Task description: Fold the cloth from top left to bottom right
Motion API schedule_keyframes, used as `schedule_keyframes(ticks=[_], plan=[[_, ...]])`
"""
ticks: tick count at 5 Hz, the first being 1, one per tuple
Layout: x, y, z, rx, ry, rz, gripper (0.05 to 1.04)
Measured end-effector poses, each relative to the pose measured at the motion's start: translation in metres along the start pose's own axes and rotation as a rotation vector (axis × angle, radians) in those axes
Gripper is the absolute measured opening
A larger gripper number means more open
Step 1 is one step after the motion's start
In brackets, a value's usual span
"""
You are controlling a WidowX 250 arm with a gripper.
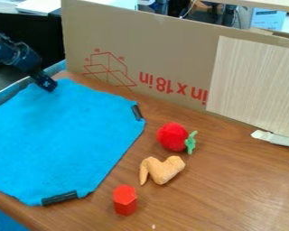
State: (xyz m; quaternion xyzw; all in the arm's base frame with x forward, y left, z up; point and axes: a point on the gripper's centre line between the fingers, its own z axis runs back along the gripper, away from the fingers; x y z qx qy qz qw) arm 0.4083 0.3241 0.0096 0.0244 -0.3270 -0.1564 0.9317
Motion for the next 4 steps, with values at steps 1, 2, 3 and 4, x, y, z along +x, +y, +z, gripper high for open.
schedule_keyframes(ticks=[1, 2, 3, 4], plan=[[0.003, 0.002, -0.001, 0.014, -0.022, 0.011, 0.679], [0.004, 0.002, 0.0, 0.009, -0.027, 0.021, 0.381], [0.004, -0.003, 0.001, -0.025, -0.048, 0.01, 0.169], [-0.001, -0.011, 0.002, -0.072, -0.09, 0.017, 0.064]])
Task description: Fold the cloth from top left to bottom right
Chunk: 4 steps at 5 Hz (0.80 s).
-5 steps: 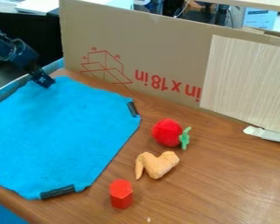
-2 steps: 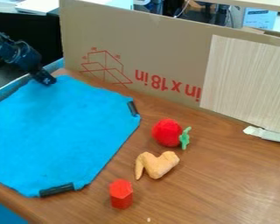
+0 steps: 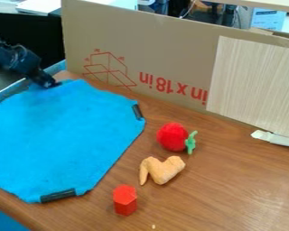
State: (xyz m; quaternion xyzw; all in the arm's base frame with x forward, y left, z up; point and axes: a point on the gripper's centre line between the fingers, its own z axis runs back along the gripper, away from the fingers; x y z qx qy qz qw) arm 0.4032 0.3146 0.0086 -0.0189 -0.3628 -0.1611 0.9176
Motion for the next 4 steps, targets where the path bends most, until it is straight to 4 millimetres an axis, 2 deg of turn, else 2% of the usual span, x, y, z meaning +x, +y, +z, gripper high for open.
schedule_keyframes(ticks=[1, 2, 4], plan=[[-0.001, -0.011, 0.005, -0.049, -0.056, -0.005, 0.05], [0.011, -0.022, 0.023, -0.094, -0.146, -0.047, 0.05], [0.011, -0.05, 0.072, -0.139, -0.329, -0.156, 0.05]])
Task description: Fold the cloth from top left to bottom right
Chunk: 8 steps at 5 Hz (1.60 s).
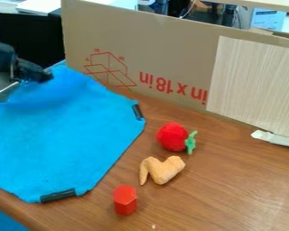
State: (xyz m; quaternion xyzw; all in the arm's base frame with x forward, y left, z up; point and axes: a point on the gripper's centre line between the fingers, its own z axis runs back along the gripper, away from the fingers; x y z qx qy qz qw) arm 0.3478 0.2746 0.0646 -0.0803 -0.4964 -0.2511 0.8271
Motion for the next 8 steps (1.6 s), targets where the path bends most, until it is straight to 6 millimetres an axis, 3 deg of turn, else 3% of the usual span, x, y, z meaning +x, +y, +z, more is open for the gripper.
schedule_keyframes(ticks=[2, 4, 5, 8], plan=[[-0.016, -0.071, 0.02, -0.176, 0.005, -0.171, 0.05], [-0.047, -0.138, 0.02, -0.247, 0.072, -0.339, 0.05], [-0.051, -0.153, 0.022, -0.243, 0.099, -0.37, 0.05], [-0.037, -0.204, 0.029, -0.202, 0.1, -0.377, 0.071]])
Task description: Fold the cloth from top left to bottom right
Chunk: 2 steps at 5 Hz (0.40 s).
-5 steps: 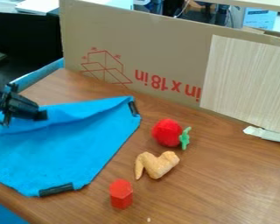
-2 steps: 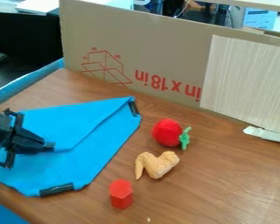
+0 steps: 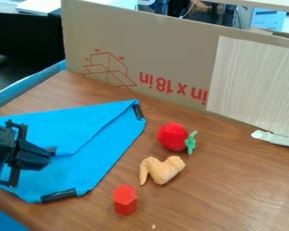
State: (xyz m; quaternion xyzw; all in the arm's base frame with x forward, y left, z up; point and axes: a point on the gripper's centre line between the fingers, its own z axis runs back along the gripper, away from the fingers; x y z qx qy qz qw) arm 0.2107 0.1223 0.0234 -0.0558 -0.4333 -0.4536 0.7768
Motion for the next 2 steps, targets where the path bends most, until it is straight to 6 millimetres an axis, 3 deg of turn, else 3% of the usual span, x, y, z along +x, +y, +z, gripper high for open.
schedule_keyframes(ticks=[1, 2], plan=[[0.0, 0.0031, 0.0054, 0.025, 0.012, -0.009, 0.218], [-0.0001, 0.0029, 0.0057, 0.024, 0.012, -0.009, 0.508]])
